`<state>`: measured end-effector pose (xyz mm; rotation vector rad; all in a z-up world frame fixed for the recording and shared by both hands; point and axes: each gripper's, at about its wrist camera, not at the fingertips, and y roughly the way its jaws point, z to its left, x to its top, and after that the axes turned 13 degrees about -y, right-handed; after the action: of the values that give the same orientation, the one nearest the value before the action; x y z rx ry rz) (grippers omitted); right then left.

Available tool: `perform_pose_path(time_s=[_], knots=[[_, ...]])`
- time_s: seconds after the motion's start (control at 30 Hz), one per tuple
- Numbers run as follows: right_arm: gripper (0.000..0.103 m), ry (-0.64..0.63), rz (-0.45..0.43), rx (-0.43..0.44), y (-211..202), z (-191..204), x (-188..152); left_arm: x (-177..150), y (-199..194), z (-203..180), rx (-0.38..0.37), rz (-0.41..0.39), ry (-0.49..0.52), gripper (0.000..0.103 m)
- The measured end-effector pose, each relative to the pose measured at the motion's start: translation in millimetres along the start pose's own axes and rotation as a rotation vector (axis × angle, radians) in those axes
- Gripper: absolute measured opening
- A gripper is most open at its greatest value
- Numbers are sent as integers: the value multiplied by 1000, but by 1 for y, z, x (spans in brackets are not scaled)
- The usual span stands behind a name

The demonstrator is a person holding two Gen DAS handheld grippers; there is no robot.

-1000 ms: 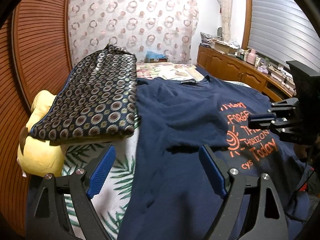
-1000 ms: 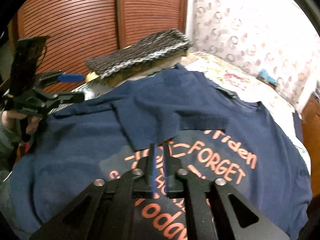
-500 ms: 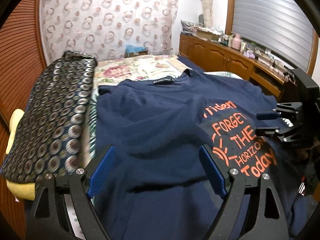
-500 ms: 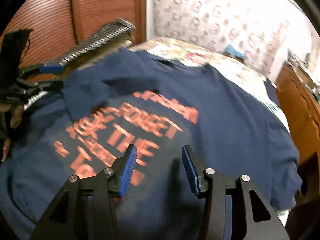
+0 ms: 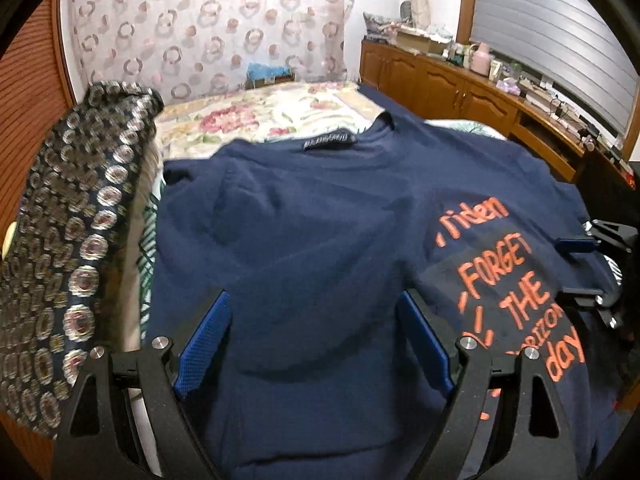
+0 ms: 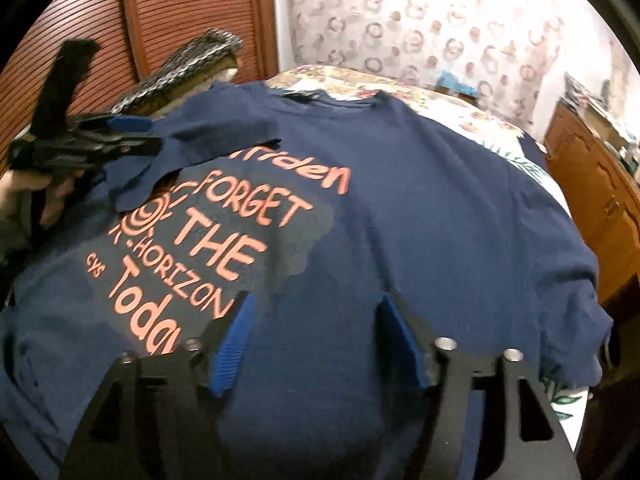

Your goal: Fold small clothes

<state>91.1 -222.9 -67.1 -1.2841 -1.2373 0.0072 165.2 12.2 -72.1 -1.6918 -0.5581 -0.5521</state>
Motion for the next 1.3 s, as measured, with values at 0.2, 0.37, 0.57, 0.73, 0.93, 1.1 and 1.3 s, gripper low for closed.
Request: perform_pose_path(time_s=[0.2,0.37,0.57,0.73,0.93,1.1,1.3], knots=[[74,-1,2,-6,-4,-1,-1,-1,12,-2,22,47,14,86],[73,11,-6,-33,-14,-4,-4,0,13,0,28,55,11,90],[73,122,-66,-144,-57,-48,-29,1,14,-1,31,55,10,91],[71,259,-44,-250,-77,-111,-68,2,16,0,31,55,11,92],[70,380,1,-272,-68,-159,-101,2,16,-1,32,55,11,92],[70,479,-4,-215,-48,-187,-105,2,16,0,31,56,10,92],[68,551,28,-137,-25,-209,-100,2,17,0,29,53,16,92]])
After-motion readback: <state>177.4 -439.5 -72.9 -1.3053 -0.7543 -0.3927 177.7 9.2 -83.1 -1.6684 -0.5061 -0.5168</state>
